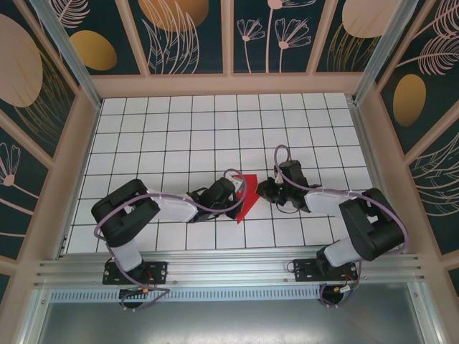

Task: Fold a paper plane with a square sheet of paper (pick it up from the middle)
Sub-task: Third fold the triangle at the center of the table.

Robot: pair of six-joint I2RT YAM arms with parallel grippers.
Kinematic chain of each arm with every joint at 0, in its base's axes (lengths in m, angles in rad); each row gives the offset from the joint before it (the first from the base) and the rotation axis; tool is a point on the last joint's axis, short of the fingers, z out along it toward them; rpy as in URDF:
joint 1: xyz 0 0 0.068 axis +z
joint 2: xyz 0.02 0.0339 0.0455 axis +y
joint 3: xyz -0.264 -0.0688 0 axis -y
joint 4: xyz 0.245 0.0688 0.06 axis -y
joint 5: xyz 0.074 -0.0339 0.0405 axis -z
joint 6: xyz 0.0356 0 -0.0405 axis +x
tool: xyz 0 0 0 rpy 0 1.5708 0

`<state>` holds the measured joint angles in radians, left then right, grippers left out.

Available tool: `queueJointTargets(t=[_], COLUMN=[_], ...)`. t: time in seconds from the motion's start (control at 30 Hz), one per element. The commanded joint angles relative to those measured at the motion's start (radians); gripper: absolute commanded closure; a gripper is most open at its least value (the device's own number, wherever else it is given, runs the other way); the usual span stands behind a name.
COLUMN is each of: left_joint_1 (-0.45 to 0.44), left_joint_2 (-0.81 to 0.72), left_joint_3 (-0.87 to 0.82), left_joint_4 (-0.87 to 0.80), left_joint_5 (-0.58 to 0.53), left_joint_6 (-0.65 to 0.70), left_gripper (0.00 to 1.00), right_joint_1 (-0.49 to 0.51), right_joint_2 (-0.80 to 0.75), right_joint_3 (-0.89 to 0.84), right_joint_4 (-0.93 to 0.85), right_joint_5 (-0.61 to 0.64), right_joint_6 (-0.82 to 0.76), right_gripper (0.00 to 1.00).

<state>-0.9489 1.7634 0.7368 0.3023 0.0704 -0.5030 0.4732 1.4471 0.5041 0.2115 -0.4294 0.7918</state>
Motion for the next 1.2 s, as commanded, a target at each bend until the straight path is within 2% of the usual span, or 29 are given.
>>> queueJointTargets(t=[0.0, 0.1, 0.23, 0.27, 0.47, 0.63, 0.77, 0.87, 1.03, 1.17], left_joint_1=[0.004, 0.003, 0.003, 0.004, 0.003, 0.003, 0.003, 0.003, 0.005, 0.004], left_joint_2=[-0.010, -0.044, -0.108, -0.124, -0.231, -0.260, -0.194, -0.125, -0.018, 0.014], left_joint_3=[0.006, 0.013, 0.021, 0.026, 0.033, 0.032, 0.044, 0.058, 0.073, 0.062], left_joint_4=[-0.055, -0.057, -0.068, -0.080, -0.120, -0.086, -0.028, -0.010, -0.033, -0.051], left_joint_5=[0.002, -0.004, -0.018, -0.030, -0.070, 0.009, 0.120, 0.144, 0.088, 0.034], left_joint_6=[-0.002, -0.015, -0.019, -0.021, -0.049, -0.080, -0.107, -0.138, -0.178, -0.195], left_gripper=[0.97, 0.92, 0.78, 0.71, 0.60, 0.76, 0.85, 0.90, 0.97, 0.99], right_joint_1=[0.021, 0.036, 0.036, 0.038, 0.042, 0.045, 0.045, 0.045, 0.045, 0.045], right_joint_2=[-0.010, 0.032, 0.109, 0.128, 0.167, 0.159, 0.159, 0.155, 0.149, 0.142], right_joint_3=[0.018, 0.017, 0.019, 0.021, 0.033, 0.043, 0.045, 0.045, 0.044, 0.047], right_joint_4=[0.021, 0.027, 0.049, 0.049, 0.057, 0.038, 0.028, 0.025, 0.020, 0.007], right_joint_5=[-0.051, -0.035, -0.036, -0.033, -0.030, -0.015, -0.005, -0.002, 0.002, 0.008], right_joint_6=[-0.011, -0.003, -0.006, -0.006, -0.009, -0.010, -0.015, -0.015, -0.014, -0.019], right_gripper=[0.86, 0.86, 0.87, 0.87, 0.88, 0.88, 0.88, 0.88, 0.88, 0.88])
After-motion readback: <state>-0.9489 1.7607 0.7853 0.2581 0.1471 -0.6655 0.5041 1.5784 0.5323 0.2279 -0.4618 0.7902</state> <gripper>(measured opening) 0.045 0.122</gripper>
